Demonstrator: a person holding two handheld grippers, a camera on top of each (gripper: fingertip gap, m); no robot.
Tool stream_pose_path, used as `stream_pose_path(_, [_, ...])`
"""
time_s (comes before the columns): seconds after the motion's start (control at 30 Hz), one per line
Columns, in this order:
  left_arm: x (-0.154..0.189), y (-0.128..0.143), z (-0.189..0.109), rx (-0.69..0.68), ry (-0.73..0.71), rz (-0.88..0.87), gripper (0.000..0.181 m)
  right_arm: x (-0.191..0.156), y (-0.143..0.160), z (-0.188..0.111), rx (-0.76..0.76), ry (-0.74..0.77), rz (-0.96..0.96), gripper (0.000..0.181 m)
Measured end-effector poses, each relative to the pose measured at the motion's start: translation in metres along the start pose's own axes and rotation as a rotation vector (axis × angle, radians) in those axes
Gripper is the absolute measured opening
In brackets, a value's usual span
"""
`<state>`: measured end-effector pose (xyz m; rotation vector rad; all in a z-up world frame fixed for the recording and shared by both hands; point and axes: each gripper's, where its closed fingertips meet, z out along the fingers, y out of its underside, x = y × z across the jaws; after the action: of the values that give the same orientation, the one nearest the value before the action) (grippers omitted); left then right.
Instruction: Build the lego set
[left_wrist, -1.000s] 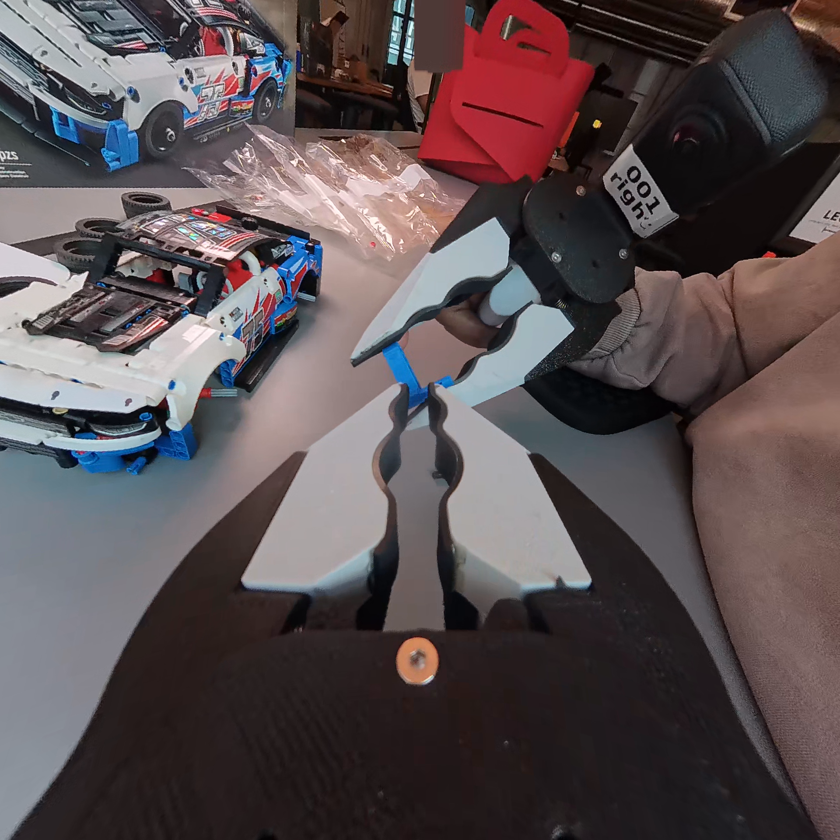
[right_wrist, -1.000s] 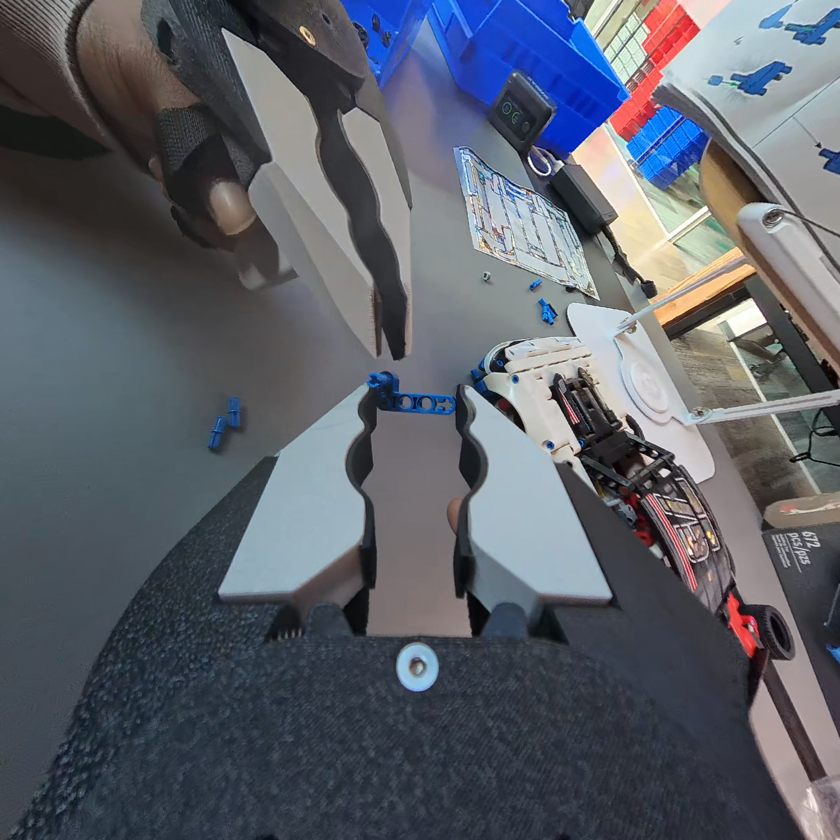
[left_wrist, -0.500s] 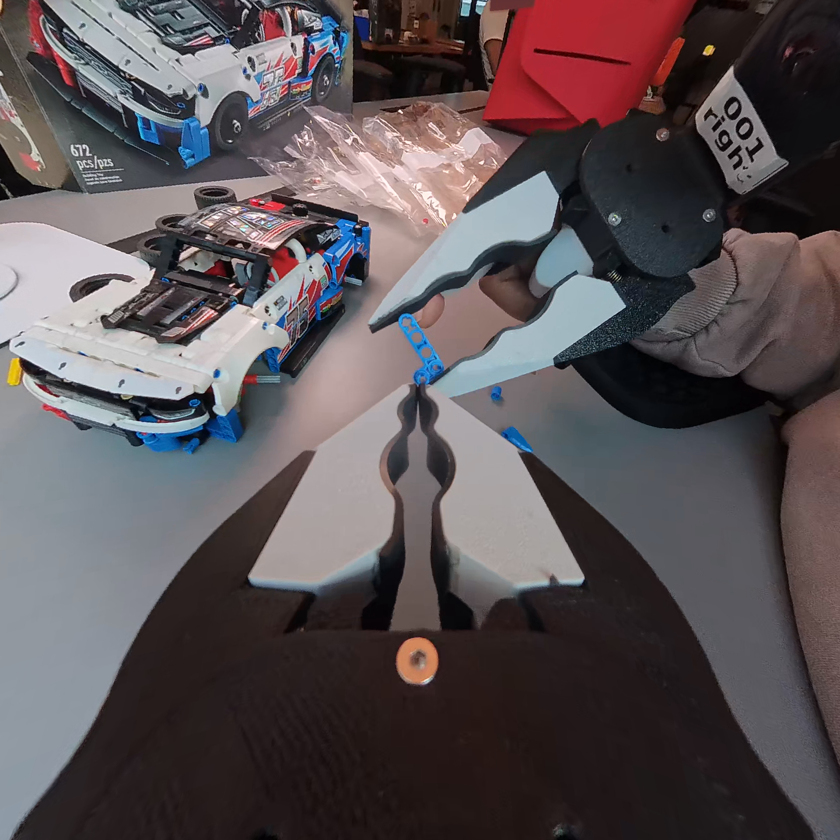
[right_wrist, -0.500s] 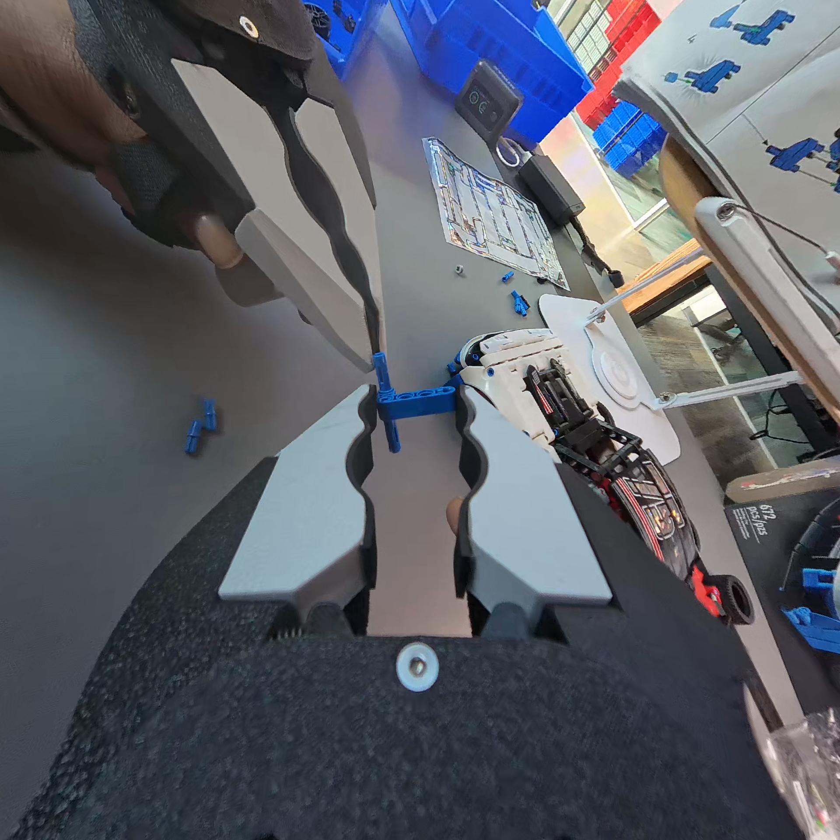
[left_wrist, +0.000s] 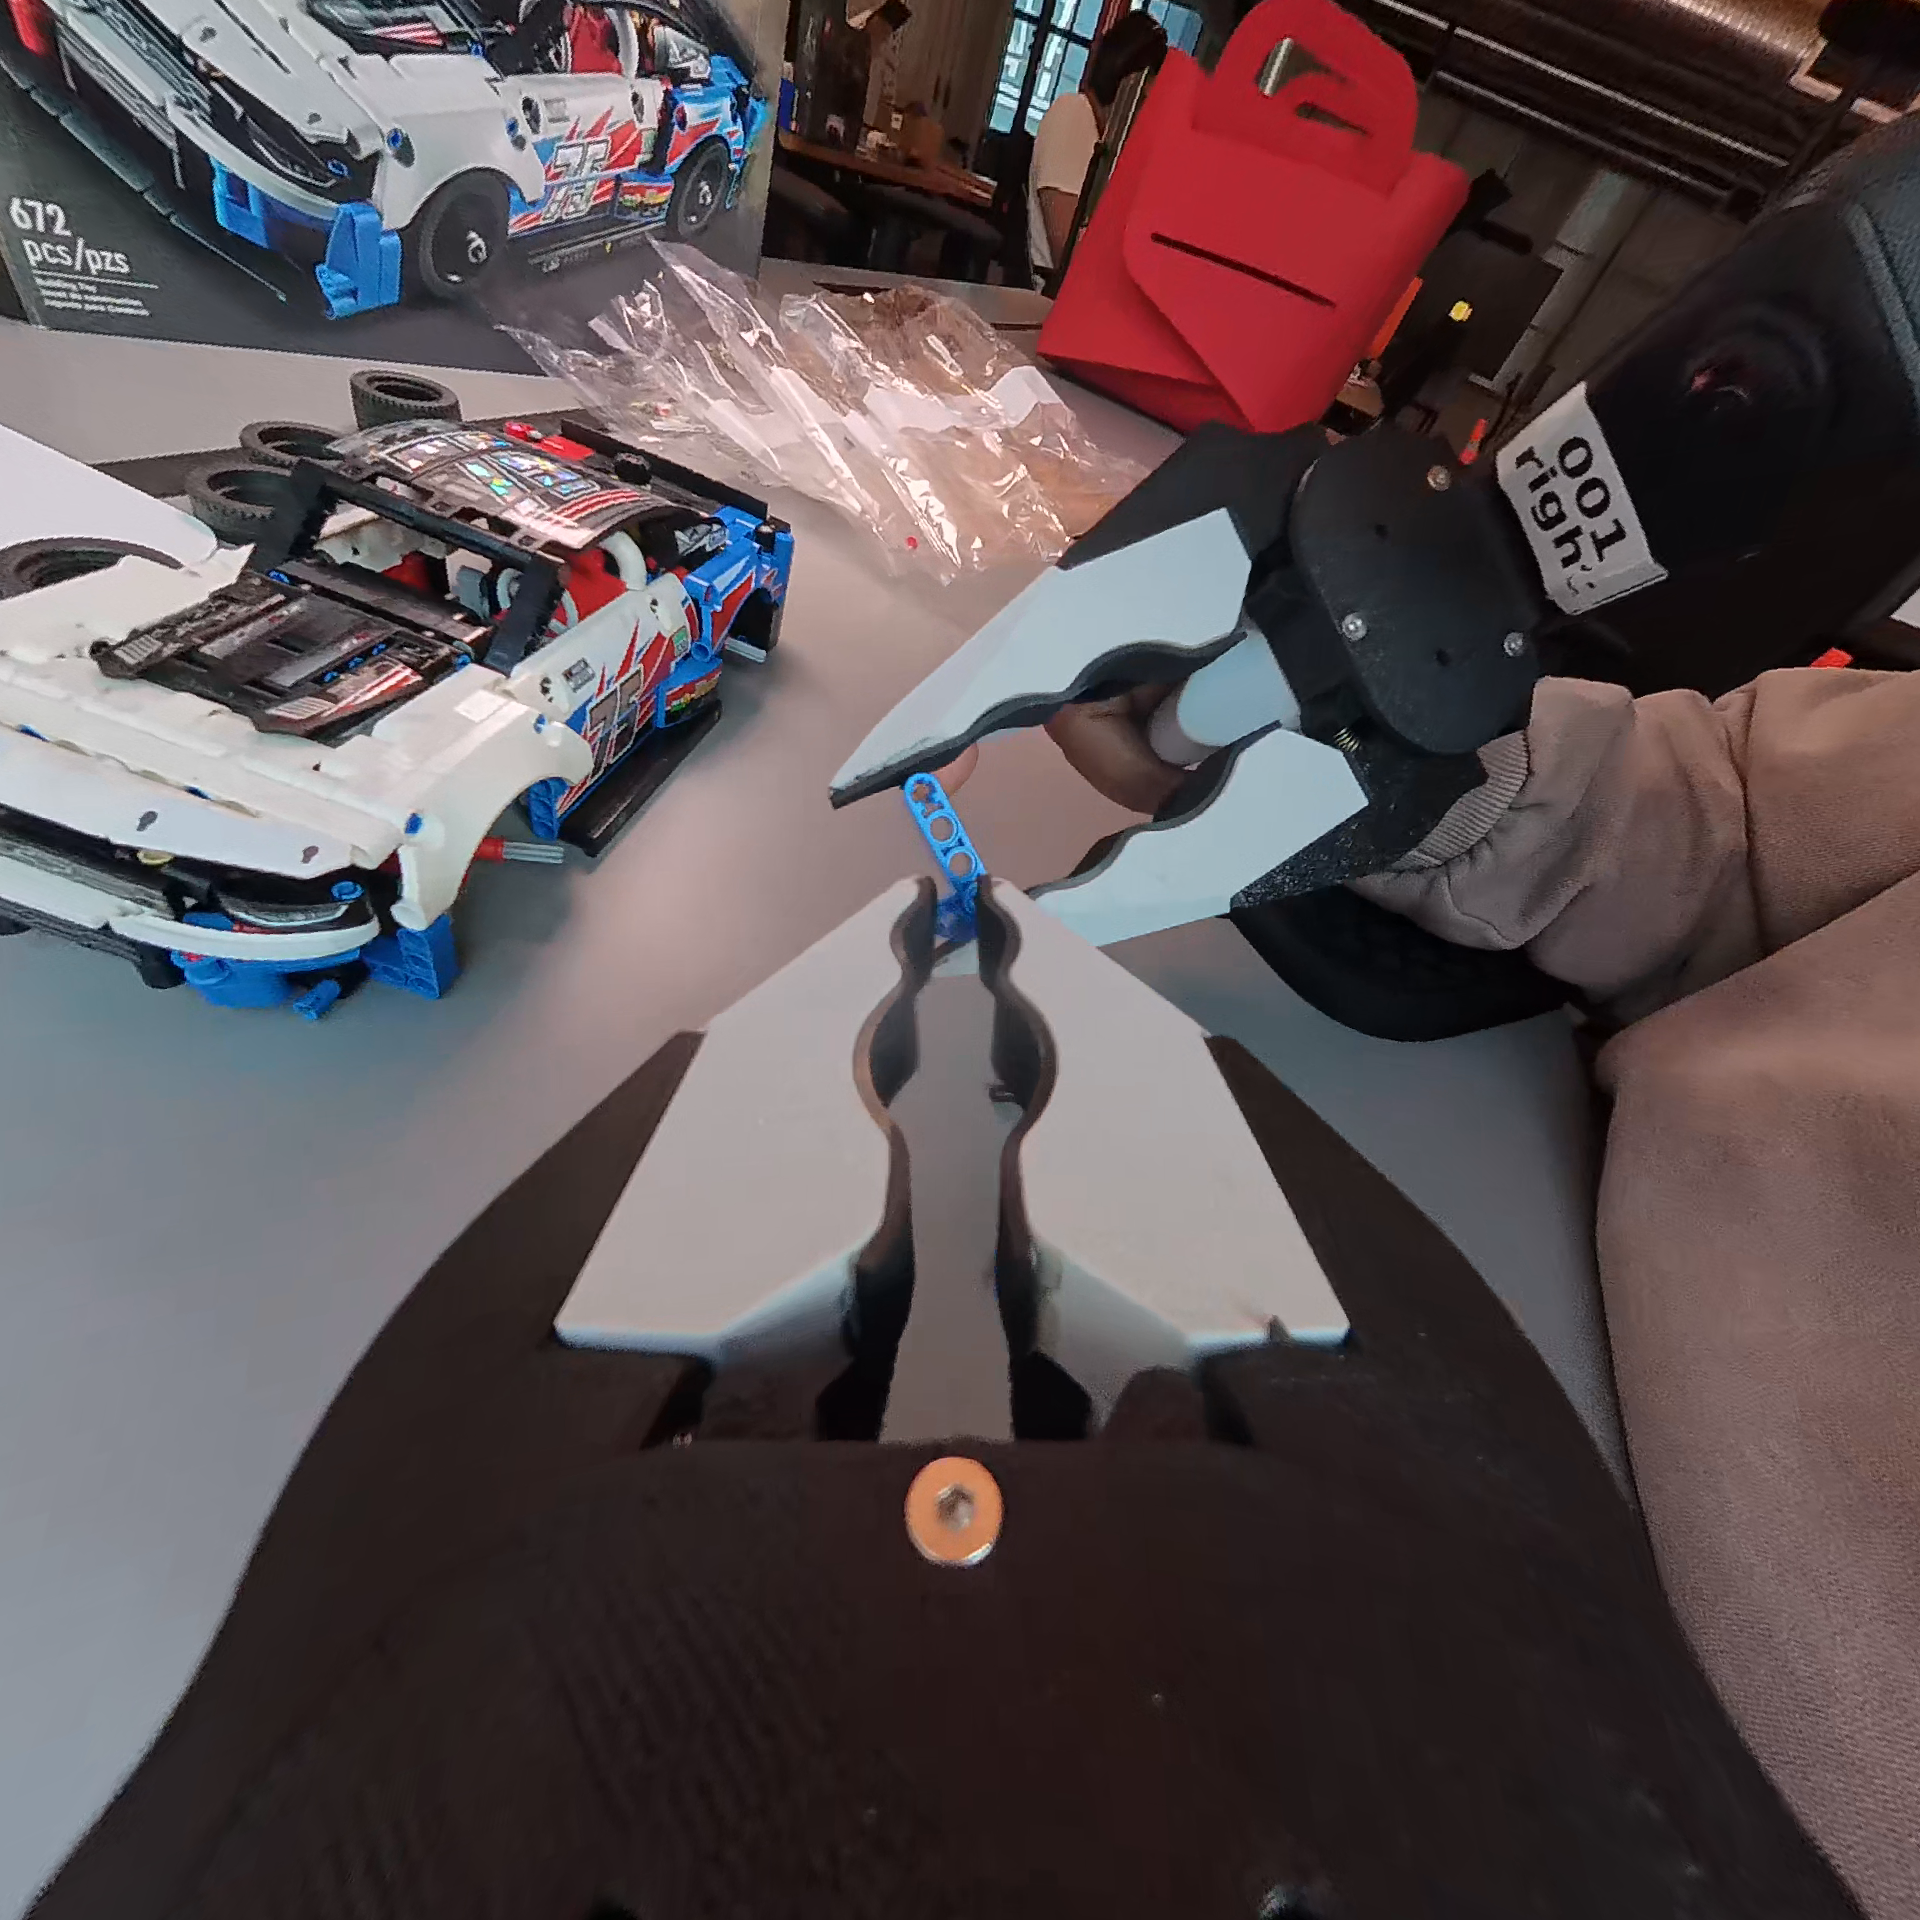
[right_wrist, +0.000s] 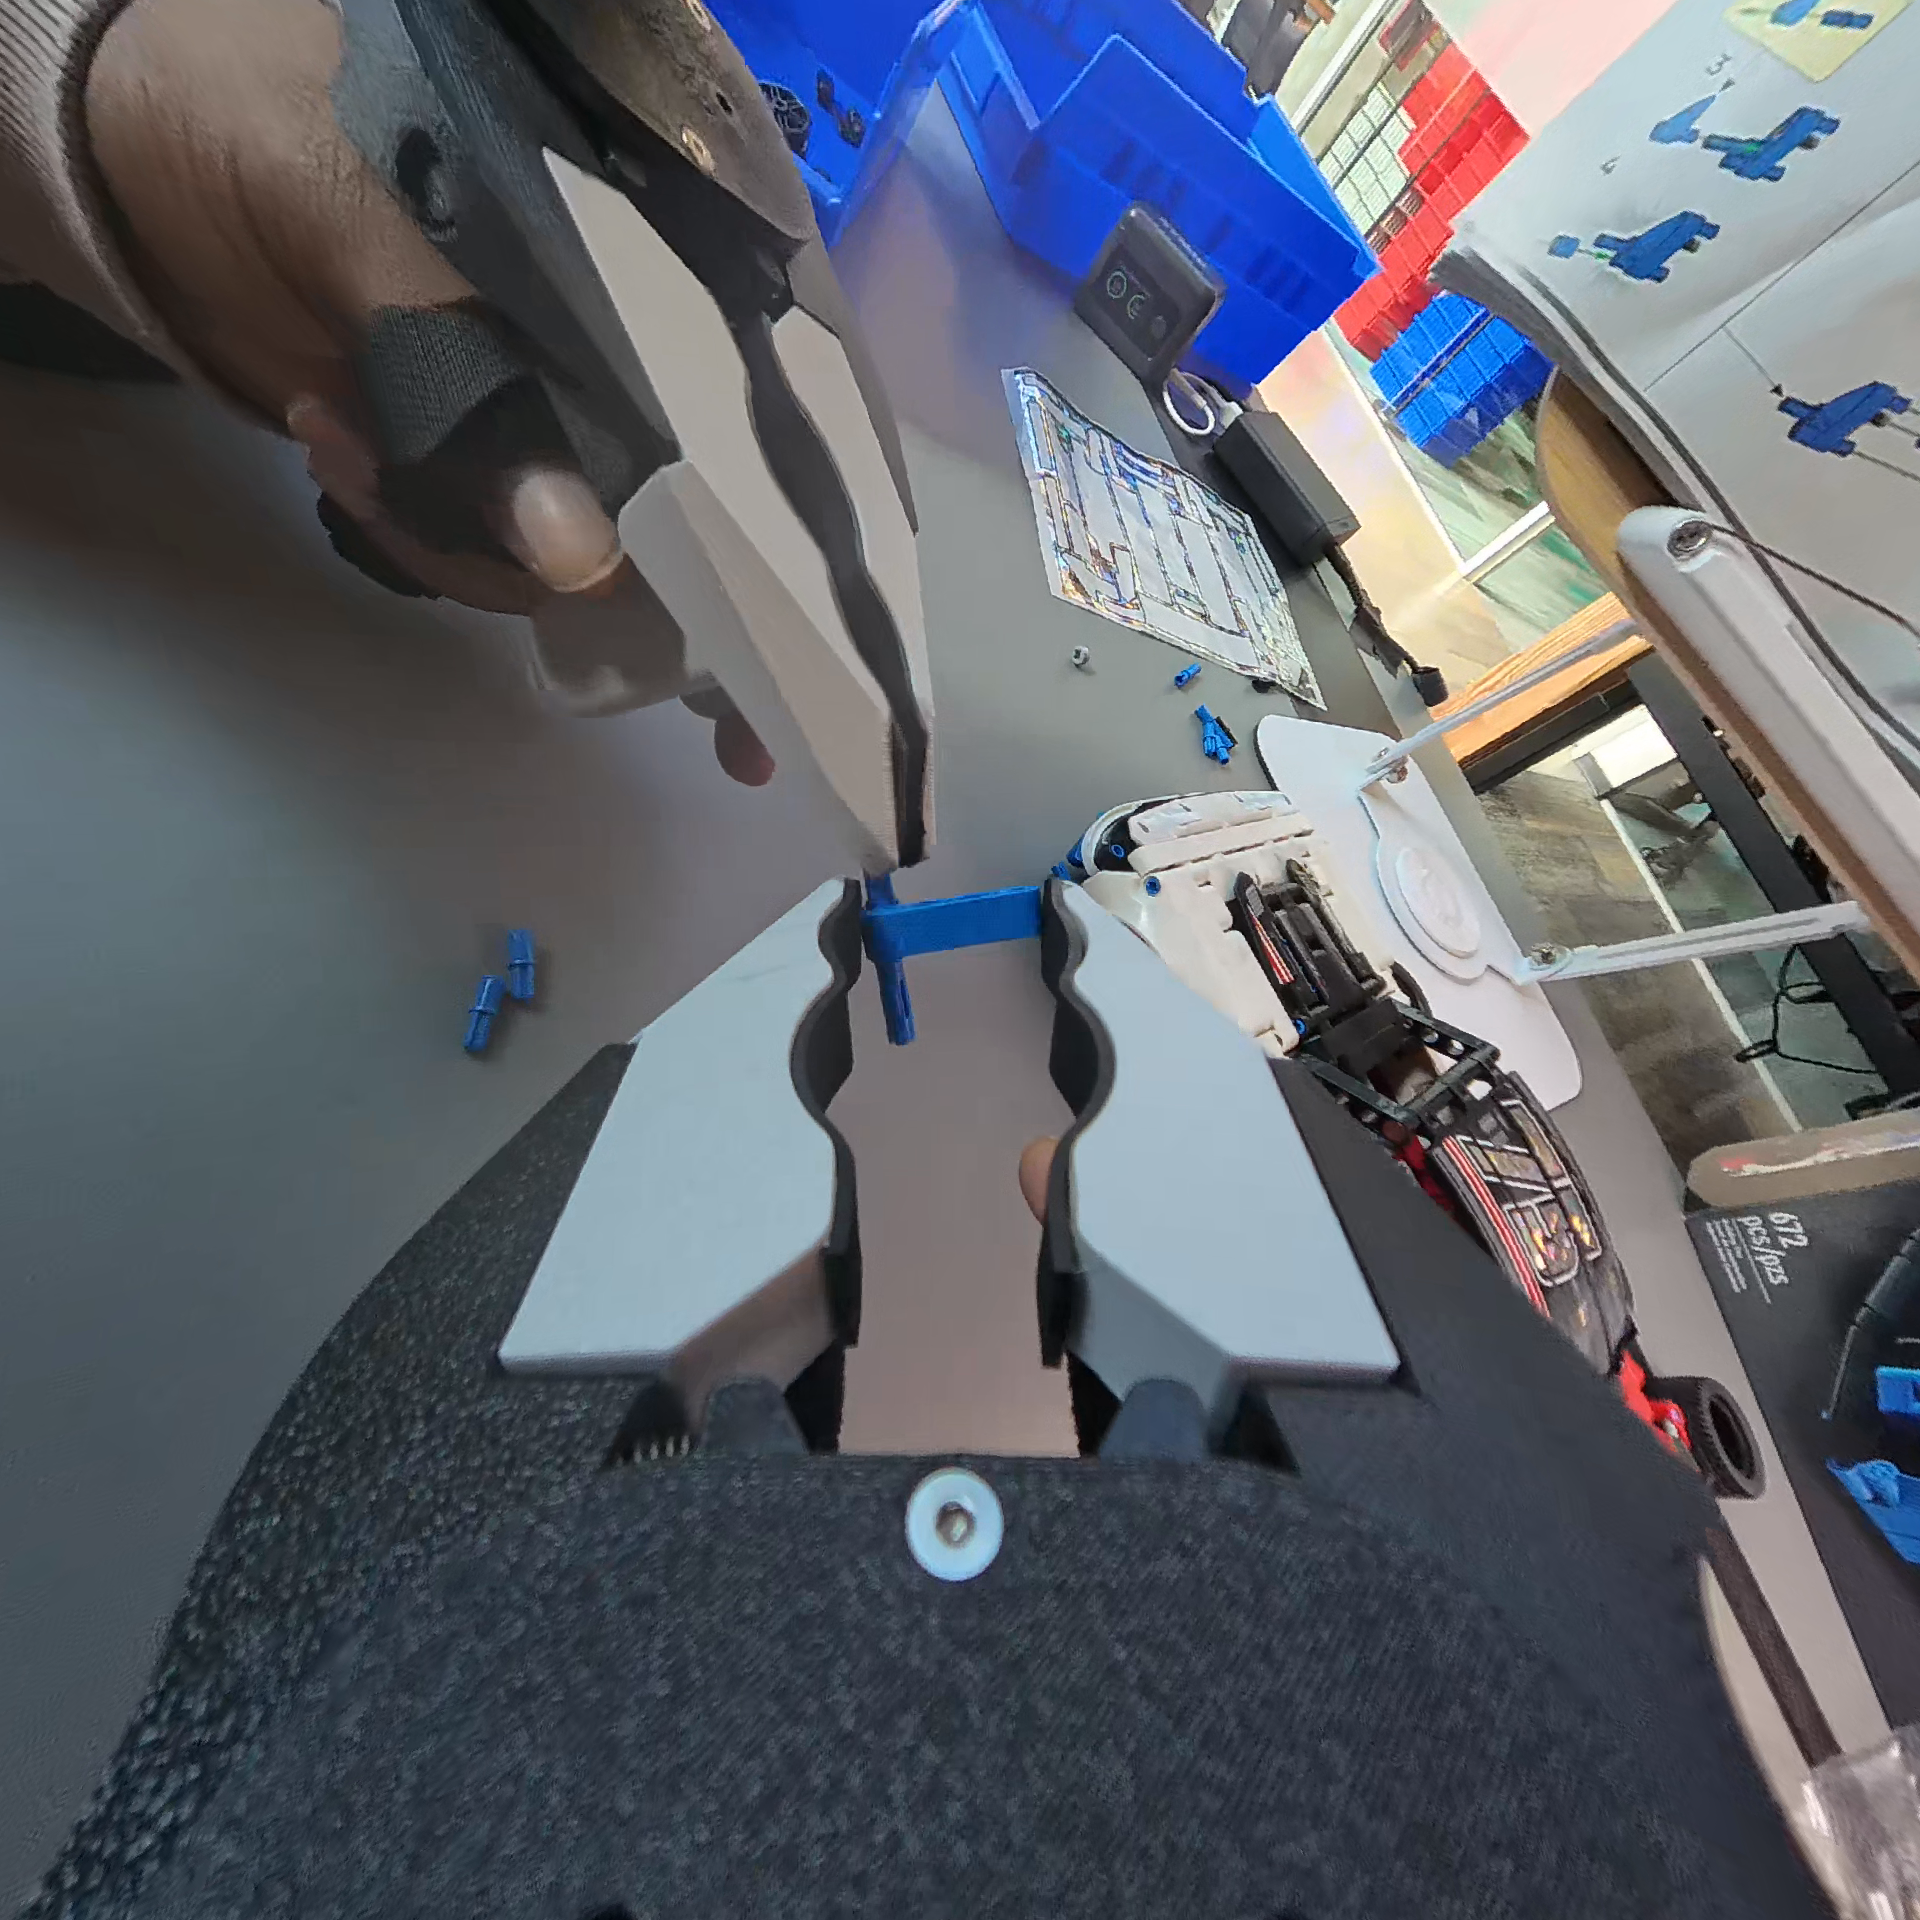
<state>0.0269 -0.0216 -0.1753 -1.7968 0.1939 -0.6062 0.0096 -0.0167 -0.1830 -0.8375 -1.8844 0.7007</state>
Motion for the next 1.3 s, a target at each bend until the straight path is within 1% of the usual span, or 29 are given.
stream_pose_path(0.03, [-0.001, 0.001, 0.0, -0.006, -0.005, 0.006, 0.001, 0.0, -0.002, -0.001, 0.016, -0.009, 0.018, 0.032])
stream_pose_path(0.13, [0.003, -0.002, -0.002, 0.005, 0.023, -0.007, 0.0, -0.001, -0.008, -0.005, 0.062, -0.027, 0.031, 0.032])
stream_pose_path(0.2, [0.004, -0.004, -0.003, 0.012, 0.041, -0.022, 0.0, -0.001, -0.016, -0.009, 0.123, -0.039, 0.039, 0.032])
stream_pose_path(0.27, [0.009, -0.009, -0.006, 0.038, 0.096, -0.057, 0.0, 0.0, -0.024, -0.014, 0.187, -0.056, 0.077, 0.032])
stream_pose_path(0.37, [0.014, -0.016, -0.01, 0.075, 0.161, -0.119, 0.0, 0.001, -0.031, -0.019, 0.245, -0.069, 0.108, 0.032])
stream_pose_path(0.47, [0.013, -0.018, -0.011, 0.093, 0.169, -0.144, 0.0, 0.005, -0.028, -0.018, 0.226, -0.038, 0.09, 0.032])
stream_pose_path(0.53, [0.009, -0.024, -0.014, 0.129, 0.157, -0.161, 0.0, 0.008, -0.023, -0.016, 0.197, -0.018, 0.079, 0.032])
stream_pose_path(0.57, [0.007, -0.026, -0.016, 0.146, 0.156, -0.17, 0.003, 0.009, -0.02, -0.015, 0.182, -0.005, 0.076, 0.032])
stream_pose_path(0.6, [0.006, -0.027, -0.017, 0.148, 0.152, -0.176, 0.011, 0.01, -0.018, -0.014, 0.169, 0.002, 0.068, 0.032])
stream_pose_path(0.67, [0.005, -0.025, -0.015, 0.137, 0.139, -0.169, 0.021, 0.01, -0.016, -0.012, 0.153, 0.016, 0.056, 0.031])
stream_pose_path(0.73, [0.008, -0.021, -0.012, 0.117, 0.134, -0.151, 0.024, 0.009, -0.015, -0.011, 0.145, 0.02, 0.045, 0.032])
stream_pose_path(0.8, [0.008, -0.016, -0.008, 0.09, 0.118, -0.135, 0.026, 0.006, -0.02, -0.012, 0.168, 0.017, 0.029, 0.031])
stream_pose_path(0.87, [0.005, -0.015, -0.008, 0.091, 0.114, -0.158, 0.028, 0.004, -0.026, -0.015, 0.207, 0.015, 0.012, 0.031])
stream_pose_path(0.93, [0.006, -0.02, -0.011, 0.118, 0.173, -0.244, 0.027, 0.004, -0.036, -0.022, 0.281, 0.006, 0.023, 0.031])
stream_pose_path(1.03, [0.02, -0.024, -0.014, 0.135, 0.362, -0.432, 0.028, 0.005, -0.049, -0.032, 0.369, 0.003, 0.018, 0.031])
stream_pose_path(1.1, [0.031, -0.029, -0.017, 0.161, 0.475, -0.518, 0.02, 0.003, -0.056, -0.037, 0.413, 0.003, 0.006, 0.031])
stream_pose_path(1.17, [0.041, -0.034, -0.021, 0.18, 0.566, -0.571, 0.006, 0.002, -0.059, -0.039, 0.438, 0.005, -0.017, 0.031])
stream_pose_path(1.23, [0.042, -0.034, -0.021, 0.175, 0.566, -0.573, 0.004, 0.001, -0.06, -0.04, 0.449, 0.002, -0.023, 0.032])
stream_pose_path(1.3, [0.039, -0.032, -0.02, 0.166, 0.516, -0.518, 0.001, 0.001, -0.058, -0.038, 0.444, -0.009, 0.004, 0.031])
